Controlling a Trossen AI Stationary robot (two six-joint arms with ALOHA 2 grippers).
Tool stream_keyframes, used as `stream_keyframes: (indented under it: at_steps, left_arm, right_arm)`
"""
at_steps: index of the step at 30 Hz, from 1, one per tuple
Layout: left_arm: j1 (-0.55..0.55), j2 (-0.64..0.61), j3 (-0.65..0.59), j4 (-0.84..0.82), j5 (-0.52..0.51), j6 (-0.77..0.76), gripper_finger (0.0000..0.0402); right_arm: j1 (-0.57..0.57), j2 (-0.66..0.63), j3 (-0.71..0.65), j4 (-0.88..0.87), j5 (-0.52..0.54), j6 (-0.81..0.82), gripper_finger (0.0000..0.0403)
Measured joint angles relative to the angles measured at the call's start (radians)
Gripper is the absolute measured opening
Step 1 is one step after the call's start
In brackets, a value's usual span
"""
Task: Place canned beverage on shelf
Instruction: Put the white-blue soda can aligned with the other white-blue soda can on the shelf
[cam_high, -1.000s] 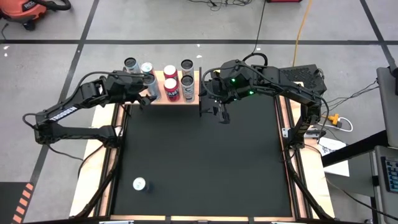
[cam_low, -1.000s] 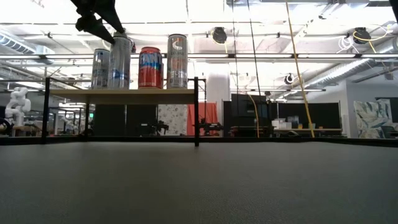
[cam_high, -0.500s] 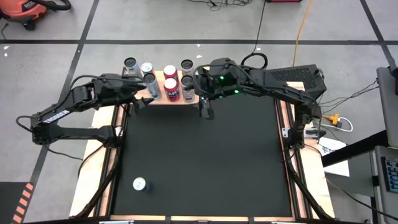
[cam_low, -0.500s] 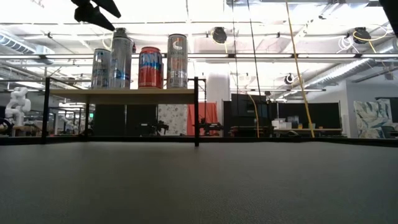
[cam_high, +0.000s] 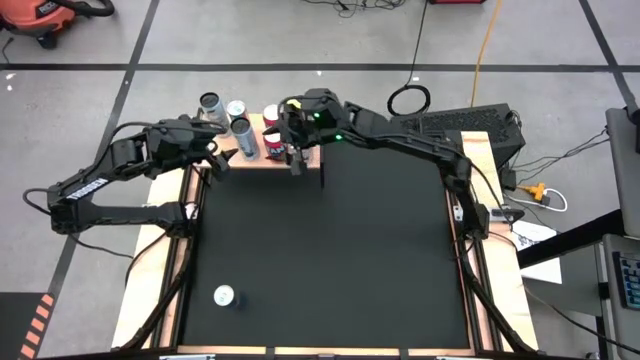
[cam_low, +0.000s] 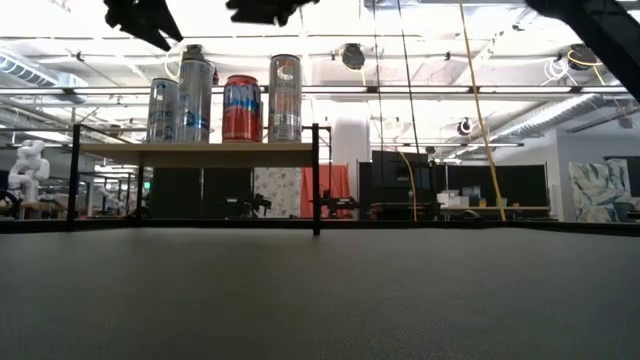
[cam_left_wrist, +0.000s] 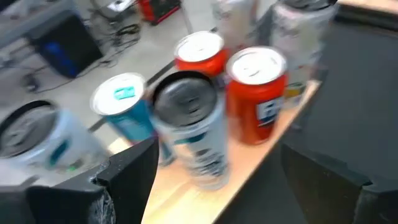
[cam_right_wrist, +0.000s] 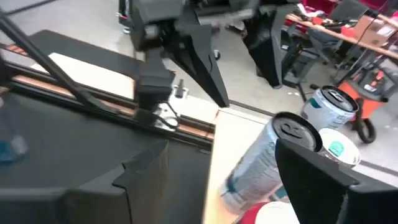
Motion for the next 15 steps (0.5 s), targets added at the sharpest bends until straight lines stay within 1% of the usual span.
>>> stream_keyframes:
  at_steps: [2,3,5,7,12,15]
  left_arm:
    - [0.011,-0.001,0.000,-0.021,-0.038,0.002,0.0336]
    - [0.019,-0.002,0.000,-0.026,-0.049,0.003,0.0336]
    - [0.034,-0.002,0.000,-0.040,-0.050,0.021,0.0336]
    - [0.048,-0.004,0.000,-0.040,-0.041,0.029,0.0336]
    - [0.092,-0.002,0.000,-0.028,0.039,0.081,0.0336]
    - [0.123,-0.001,0.000,-0.029,0.105,0.107,0.0336]
  right_arm:
    - [-0.012,0.031,0.000,0.039,-0.008,-0.013,0.0270]
    - [-0.019,0.046,0.000,0.061,-0.028,-0.014,0.0270]
    - [-0.031,0.072,0.000,0.113,-0.068,-0.008,0.0270]
    - [-0.039,0.094,0.000,0.165,-0.075,0.009,0.0270]
    - [-0.057,0.133,-0.001,0.284,-0.073,0.060,0.0270]
    - [-0.064,0.154,-0.001,0.362,-0.073,0.077,0.0270]
